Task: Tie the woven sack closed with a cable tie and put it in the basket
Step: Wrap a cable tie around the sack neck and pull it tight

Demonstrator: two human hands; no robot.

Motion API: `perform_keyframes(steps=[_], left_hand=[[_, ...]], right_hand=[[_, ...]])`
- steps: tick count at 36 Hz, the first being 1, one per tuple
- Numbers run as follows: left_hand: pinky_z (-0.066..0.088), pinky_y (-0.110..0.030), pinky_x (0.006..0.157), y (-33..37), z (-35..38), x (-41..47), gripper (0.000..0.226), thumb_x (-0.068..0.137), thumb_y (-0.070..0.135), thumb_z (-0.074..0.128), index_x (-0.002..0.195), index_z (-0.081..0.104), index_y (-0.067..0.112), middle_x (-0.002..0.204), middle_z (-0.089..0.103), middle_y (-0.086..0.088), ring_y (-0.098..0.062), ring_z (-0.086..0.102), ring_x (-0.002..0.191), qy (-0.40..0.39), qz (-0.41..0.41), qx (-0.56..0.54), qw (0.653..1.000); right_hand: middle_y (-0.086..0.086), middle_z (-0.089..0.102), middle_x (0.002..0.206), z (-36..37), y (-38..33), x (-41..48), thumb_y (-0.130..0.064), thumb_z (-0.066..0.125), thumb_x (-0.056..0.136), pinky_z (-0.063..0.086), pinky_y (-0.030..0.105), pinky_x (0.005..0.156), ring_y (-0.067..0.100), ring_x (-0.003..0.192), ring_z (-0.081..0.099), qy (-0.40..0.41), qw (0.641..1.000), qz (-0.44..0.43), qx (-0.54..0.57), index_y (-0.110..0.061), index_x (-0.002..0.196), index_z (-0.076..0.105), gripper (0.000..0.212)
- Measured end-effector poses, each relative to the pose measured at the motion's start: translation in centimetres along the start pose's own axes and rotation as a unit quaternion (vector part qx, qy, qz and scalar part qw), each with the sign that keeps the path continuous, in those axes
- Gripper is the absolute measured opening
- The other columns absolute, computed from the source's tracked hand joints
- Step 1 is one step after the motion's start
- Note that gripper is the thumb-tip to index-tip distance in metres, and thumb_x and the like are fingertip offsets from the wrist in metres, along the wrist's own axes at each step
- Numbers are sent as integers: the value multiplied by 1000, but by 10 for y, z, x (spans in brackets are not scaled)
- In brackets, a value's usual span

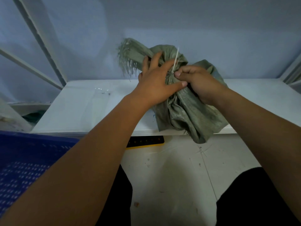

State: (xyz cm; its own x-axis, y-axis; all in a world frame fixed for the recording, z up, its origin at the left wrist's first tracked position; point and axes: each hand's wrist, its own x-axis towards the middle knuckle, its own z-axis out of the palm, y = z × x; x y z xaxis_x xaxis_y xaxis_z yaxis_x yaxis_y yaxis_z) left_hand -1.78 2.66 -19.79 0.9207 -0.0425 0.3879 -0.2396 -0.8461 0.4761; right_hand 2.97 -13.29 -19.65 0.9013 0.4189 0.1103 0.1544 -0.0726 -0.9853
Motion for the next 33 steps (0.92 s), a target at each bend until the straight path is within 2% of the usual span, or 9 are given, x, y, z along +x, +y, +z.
perform_keyframes(steps=[4,8,11,16,18,23,25,29,33], left_hand=[[17,-55,119,-6,2,2,95,64,76,64,147,31,41,160,11,0,-34,3,148,-33,-15,-35,999],[33,-32,110,-6,0,2,99,63,66,76,147,31,37,152,27,-1,-19,34,137,-61,-21,-78,995],[36,-22,91,-3,0,2,88,68,50,81,142,35,37,135,40,2,-9,44,114,-70,-21,-98,992],[52,-21,82,3,3,2,54,72,19,72,121,55,30,106,64,9,-4,62,92,-42,-37,-216,975],[53,-23,80,5,5,4,41,69,19,70,109,62,28,94,68,13,-2,63,85,-9,-53,-218,974],[57,-35,77,7,15,14,29,59,34,68,88,66,28,82,69,10,-10,66,79,34,-127,-180,975],[56,-31,73,8,18,17,29,58,35,68,85,66,24,80,68,7,-10,64,75,34,-141,-170,975],[41,-25,54,12,27,22,18,67,24,70,75,58,13,70,60,2,-10,54,61,19,-147,-137,979],[37,-24,48,15,37,27,17,67,23,69,70,54,14,67,57,0,-13,53,59,-6,-151,-97,984]], right_hand=[[15,64,85,2,1,0,-6,58,98,51,28,71,17,73,62,-39,999,16,23,-8,79,64,20],[11,68,82,0,3,0,-4,58,98,52,29,71,17,73,65,-56,997,33,50,-8,79,65,21],[9,71,79,0,4,0,-2,57,98,55,30,71,18,71,66,-66,995,41,67,-6,79,65,21],[12,75,82,6,0,2,1,59,95,59,31,79,22,78,71,-30,992,46,111,-4,84,70,16],[13,75,83,9,-3,3,0,63,94,61,31,77,21,77,72,7,994,40,106,-3,84,72,14],[-4,67,58,10,-5,1,-8,70,93,49,15,50,2,51,63,90,996,19,13,-2,87,69,9],[-4,63,56,9,-2,0,-9,70,94,47,14,49,0,48,59,105,994,14,-15,-1,87,69,11],[-2,59,62,4,7,2,-19,70,95,44,14,50,-2,47,53,121,986,15,-113,-11,75,65,23],[0,64,70,-3,20,3,-25,66,97,50,31,68,13,67,60,131,975,16,-176,-13,77,70,24]])
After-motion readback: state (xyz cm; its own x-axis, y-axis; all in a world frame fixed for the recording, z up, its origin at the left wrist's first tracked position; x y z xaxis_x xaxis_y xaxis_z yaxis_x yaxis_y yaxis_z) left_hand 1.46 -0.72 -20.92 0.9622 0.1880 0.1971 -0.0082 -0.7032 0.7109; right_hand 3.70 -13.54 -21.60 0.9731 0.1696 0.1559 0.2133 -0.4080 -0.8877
